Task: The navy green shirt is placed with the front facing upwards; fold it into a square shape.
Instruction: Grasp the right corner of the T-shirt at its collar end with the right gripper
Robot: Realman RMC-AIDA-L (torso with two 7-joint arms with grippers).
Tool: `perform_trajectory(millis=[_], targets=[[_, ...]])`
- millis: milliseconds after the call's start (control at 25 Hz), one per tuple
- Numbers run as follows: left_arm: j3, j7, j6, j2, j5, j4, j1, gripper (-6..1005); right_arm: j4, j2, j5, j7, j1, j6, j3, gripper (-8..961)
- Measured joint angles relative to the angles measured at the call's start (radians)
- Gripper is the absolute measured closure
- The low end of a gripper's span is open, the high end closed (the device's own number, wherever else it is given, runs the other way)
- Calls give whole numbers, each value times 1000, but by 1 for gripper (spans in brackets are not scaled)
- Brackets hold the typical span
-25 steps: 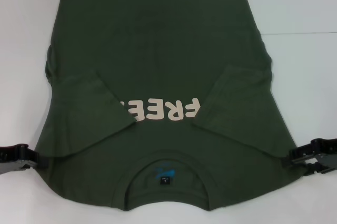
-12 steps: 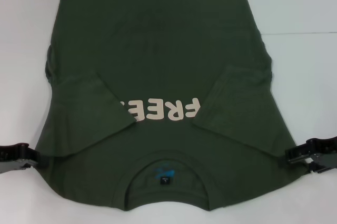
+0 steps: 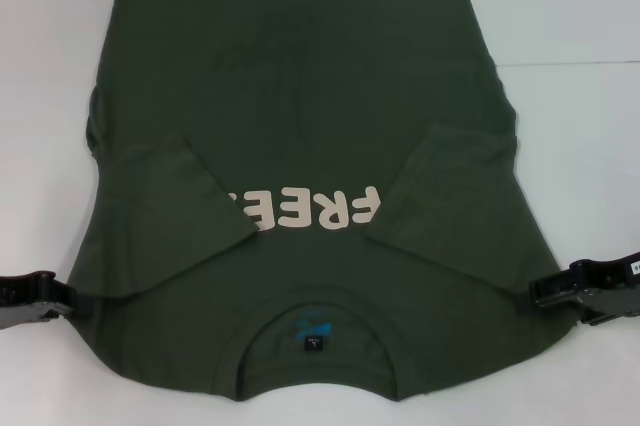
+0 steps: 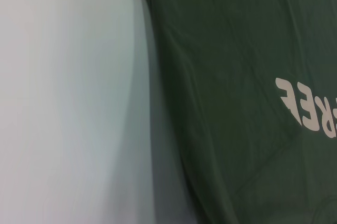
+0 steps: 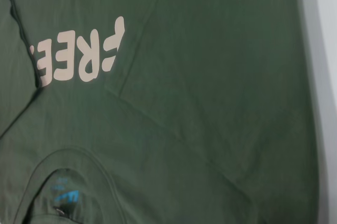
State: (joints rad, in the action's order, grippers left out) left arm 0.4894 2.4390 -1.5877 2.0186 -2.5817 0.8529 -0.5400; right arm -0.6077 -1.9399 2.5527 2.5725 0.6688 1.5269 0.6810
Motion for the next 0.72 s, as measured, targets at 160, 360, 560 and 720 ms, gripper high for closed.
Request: perform_trajectory(millis=[160, 360, 560, 720], targets=[[0, 0, 0, 0, 0, 0, 0, 965, 0, -1, 0, 0, 0, -1, 4, 188], [0, 0, 0, 0, 0, 0, 0, 965, 0, -1, 2, 0, 1, -6, 5, 252], [0, 0, 0, 0, 0, 0, -2, 965, 0, -6, 4, -7, 1, -17, 6, 333], [0, 0, 0, 0, 0, 0, -2, 965, 0, -8, 6, -8, 2, -25, 21, 451]])
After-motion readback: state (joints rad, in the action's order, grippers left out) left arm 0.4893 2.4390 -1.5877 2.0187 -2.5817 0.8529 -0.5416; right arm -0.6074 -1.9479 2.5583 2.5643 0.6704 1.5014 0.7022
